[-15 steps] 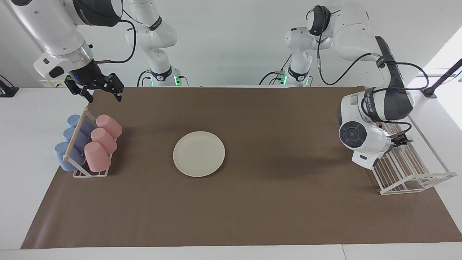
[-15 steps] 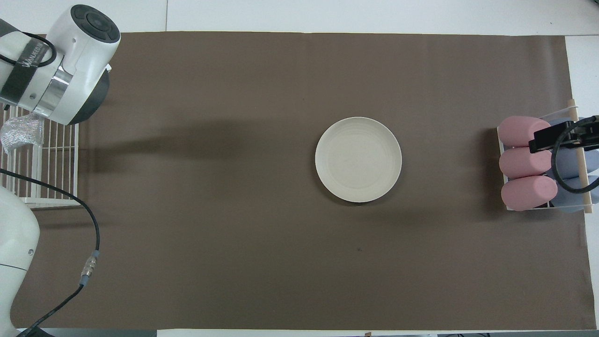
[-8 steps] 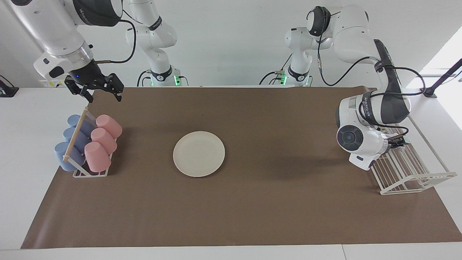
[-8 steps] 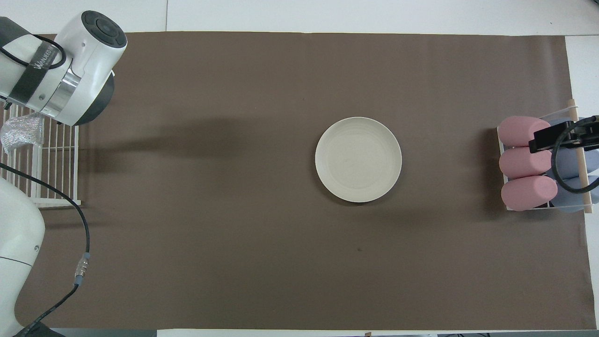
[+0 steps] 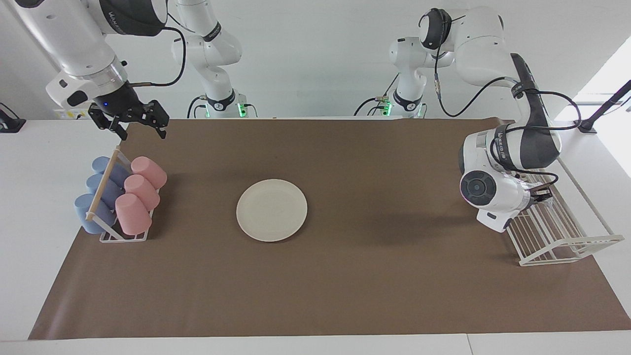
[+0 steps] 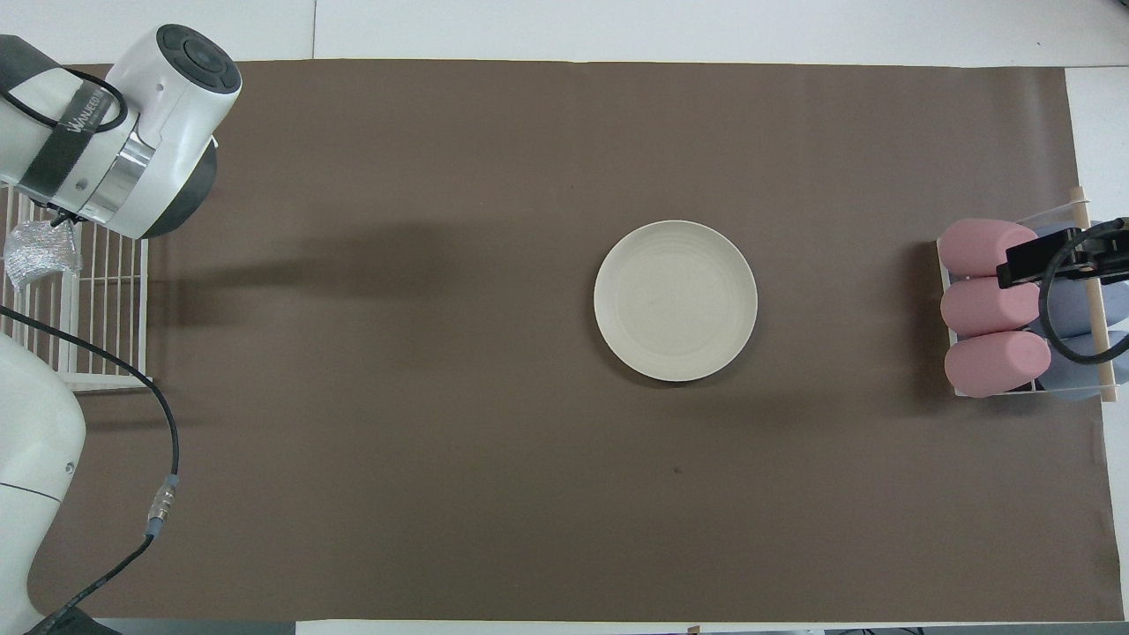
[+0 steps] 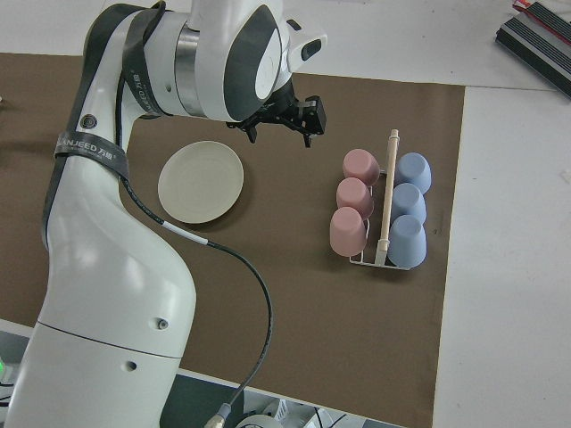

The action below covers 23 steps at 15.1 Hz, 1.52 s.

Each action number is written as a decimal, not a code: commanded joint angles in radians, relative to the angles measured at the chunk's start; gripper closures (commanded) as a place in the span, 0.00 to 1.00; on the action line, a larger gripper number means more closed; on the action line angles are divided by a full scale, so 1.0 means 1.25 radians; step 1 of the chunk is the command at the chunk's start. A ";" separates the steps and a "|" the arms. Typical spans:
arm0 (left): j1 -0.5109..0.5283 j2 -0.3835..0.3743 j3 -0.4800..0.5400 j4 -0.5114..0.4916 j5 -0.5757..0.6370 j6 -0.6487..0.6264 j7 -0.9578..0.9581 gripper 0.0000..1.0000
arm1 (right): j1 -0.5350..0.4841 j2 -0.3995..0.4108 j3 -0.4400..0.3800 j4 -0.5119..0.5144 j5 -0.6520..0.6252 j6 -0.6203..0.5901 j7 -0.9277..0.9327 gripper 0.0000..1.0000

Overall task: Wipe plate with sponge
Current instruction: 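Reach the left gripper into the wire basket and grasp the wrapped sponge, then lift the sponge with the left gripper while the right gripper reaches out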

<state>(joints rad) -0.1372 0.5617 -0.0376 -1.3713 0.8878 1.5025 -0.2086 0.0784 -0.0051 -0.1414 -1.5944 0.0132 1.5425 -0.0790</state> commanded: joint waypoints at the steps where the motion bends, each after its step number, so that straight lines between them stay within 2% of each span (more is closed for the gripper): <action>1: 0.001 -0.014 0.001 -0.007 -0.002 0.001 0.009 1.00 | 0.005 -0.006 -0.001 0.000 -0.007 -0.012 0.018 0.00; 3: 0.001 -0.016 -0.001 0.000 -0.034 -0.024 0.009 1.00 | 0.005 -0.006 -0.002 0.000 -0.007 -0.012 0.018 0.00; 5: 0.007 -0.036 -0.002 0.051 -0.124 -0.060 0.009 1.00 | 0.005 -0.006 -0.002 0.000 -0.006 -0.012 0.018 0.00; 8: 0.009 -0.128 0.009 0.059 -0.329 -0.119 0.009 1.00 | 0.005 -0.006 -0.002 0.000 -0.006 -0.012 0.018 0.00; 11: 0.012 -0.153 0.013 0.119 -0.514 -0.194 0.004 1.00 | 0.005 -0.006 -0.001 0.000 -0.006 -0.012 0.018 0.00; 15: 0.085 -0.252 0.017 0.110 -0.799 -0.221 -0.075 1.00 | 0.024 -0.006 -0.001 0.002 -0.002 -0.012 0.069 0.00; 18: 0.161 -0.295 0.017 0.039 -0.996 -0.211 -0.072 1.00 | 0.031 -0.007 -0.001 0.002 -0.003 -0.013 0.087 0.00; 19: 0.176 -0.314 0.017 -0.008 -1.047 -0.198 -0.070 1.00 | 0.031 -0.007 -0.001 0.002 -0.003 -0.013 0.088 0.00; 21: 0.196 -0.388 0.017 -0.158 -1.172 -0.113 -0.065 1.00 | 0.045 -0.008 0.000 0.002 0.002 -0.015 0.122 0.00; 23: 0.197 -0.455 0.017 -0.302 -1.271 -0.022 -0.036 1.00 | 0.078 -0.011 0.000 0.002 0.013 -0.037 0.256 0.00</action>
<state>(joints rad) 0.1036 0.1398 -0.0105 -1.4864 -0.5923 1.3440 -0.2870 0.1350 -0.0058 -0.1406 -1.5943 0.0170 1.5305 0.1035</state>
